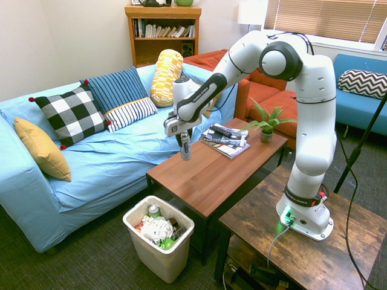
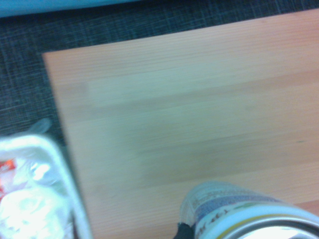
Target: Throw the can in the trash bin
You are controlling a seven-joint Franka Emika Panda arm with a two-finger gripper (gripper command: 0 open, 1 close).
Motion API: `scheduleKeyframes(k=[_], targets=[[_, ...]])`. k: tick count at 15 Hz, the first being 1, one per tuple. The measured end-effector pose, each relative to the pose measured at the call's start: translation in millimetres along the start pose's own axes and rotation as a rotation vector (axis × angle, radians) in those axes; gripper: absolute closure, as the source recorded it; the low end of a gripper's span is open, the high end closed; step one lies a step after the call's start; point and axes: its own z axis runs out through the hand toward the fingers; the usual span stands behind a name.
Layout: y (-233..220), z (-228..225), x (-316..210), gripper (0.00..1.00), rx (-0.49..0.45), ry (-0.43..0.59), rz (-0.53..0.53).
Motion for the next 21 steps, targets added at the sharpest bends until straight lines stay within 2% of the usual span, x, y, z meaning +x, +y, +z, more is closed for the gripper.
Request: scheduleKeyframes(k=[3, 7, 12, 13, 17, 21], targets=[[-34, 6, -101, 1.0, -0.017, 0.024, -0.108], [-51, 49, -204, 1.0, -0.07, 0.051, -0.222], [-81, 98, -267, 1.0, -0.087, 0.07, -0.291], [-88, 108, -272, 0.0, -0.087, 0.072, -0.296], [-108, 134, -281, 0.0, -0.087, 0.084, -0.289], [-109, 140, -270, 0.0, -0.094, 0.089, -0.266]])
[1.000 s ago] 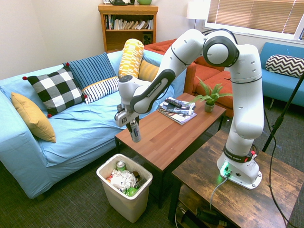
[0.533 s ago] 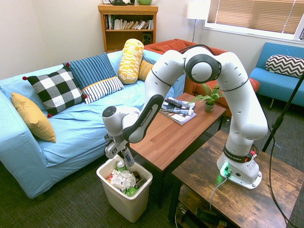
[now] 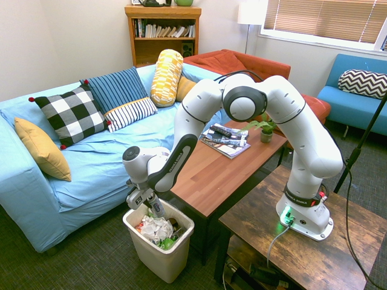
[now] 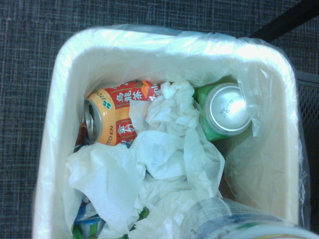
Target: Throw the can in the trash bin
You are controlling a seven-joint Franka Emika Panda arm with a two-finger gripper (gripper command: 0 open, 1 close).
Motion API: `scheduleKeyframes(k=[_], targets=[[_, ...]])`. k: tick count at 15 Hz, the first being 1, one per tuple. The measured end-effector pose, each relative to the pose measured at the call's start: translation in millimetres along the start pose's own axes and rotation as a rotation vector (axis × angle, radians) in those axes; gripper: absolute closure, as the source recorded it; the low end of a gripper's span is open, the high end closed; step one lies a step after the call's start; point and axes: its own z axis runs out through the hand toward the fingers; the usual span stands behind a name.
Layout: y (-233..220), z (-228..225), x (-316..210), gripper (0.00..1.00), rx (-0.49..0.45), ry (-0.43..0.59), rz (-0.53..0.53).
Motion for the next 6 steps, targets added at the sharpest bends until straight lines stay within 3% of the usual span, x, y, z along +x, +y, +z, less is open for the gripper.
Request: scheduleKeyframes(k=[6], targets=[[0.2, 0.6, -4.5, 0.0, -0.002, 0.001, 0.008]])
